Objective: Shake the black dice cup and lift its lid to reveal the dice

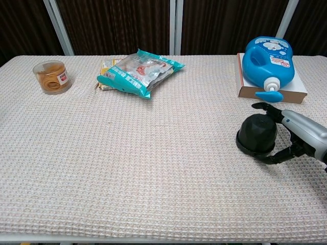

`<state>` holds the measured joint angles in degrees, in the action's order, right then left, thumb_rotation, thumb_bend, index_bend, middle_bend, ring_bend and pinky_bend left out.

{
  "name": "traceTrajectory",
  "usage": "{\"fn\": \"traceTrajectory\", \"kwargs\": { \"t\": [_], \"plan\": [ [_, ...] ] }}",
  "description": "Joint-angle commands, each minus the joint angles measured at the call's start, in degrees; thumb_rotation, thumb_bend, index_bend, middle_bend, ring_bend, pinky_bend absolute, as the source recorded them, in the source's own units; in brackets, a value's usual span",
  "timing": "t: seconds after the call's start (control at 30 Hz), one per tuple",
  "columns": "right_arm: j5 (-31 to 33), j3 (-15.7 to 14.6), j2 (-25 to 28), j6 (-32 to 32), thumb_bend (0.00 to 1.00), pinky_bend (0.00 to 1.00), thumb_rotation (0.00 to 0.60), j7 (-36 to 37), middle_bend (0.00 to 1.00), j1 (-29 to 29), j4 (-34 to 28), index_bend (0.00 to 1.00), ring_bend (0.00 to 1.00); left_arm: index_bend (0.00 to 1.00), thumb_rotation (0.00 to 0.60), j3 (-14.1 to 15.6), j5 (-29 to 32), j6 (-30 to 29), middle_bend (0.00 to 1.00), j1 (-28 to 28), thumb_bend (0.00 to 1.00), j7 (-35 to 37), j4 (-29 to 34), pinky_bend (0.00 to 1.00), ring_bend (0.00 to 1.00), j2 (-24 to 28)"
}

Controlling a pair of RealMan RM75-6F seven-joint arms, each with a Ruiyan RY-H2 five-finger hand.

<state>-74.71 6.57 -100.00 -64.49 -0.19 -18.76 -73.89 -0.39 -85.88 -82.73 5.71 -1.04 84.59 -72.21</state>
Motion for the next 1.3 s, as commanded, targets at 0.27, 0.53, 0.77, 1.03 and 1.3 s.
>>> {"fn": "traceTrajectory", "kwargs": {
  "t": [0.27,0.53,0.77,1.03,1.3],
  "plan": [
    [-1.2,0.1,-0.4,-2.3,0.2,0.0,0.6,0.5,0.45,0.3,1.1,0.31,0.11,0.09,0.6,0.1,-0.1,0.0,0.07,-0.1,0.18,0.0,0.0,0.19,0.0,0.1],
    [-2.4,0.5,-0.6,-4.4,0.24,0.0,0.6,2.2,0.5,0.6,2.1,0.5,0.16,0.09,0.6,0.2,-0.3,0.3,0.07,0.1,0.18,-0.2,0.0,0.19,0.0,-0.1],
    [-5.9,-0.2,0.2,-7.5,0.26,0.03,0.6,6.2,0.54,1.1,0.7,0.58,0.21,0.09,0.6,0.1,-0.4,0.3,0.07,0.2,0.17,-0.5,0.4,0.19,0.0,0.0],
    [-12.8,-2.4,2.5,-9.6,0.27,0.03,0.6,7.9,0.55,-0.1,-8.2,0.59,0.21,0.09,0.6,-0.1,-0.7,0.1,0.07,0.5,0.17,-1.6,1.7,0.19,0.0,0.5],
    [-28.7,1.3,9.3,-24.2,0.27,0.03,0.6,1.0,0.57,-0.7,-24.3,0.59,0.21,0.09,0.6,-0.5,-0.5,-0.1,0.07,0.6,0.18,-2.9,3.4,0.19,0.0,1.4]
  ]
}}
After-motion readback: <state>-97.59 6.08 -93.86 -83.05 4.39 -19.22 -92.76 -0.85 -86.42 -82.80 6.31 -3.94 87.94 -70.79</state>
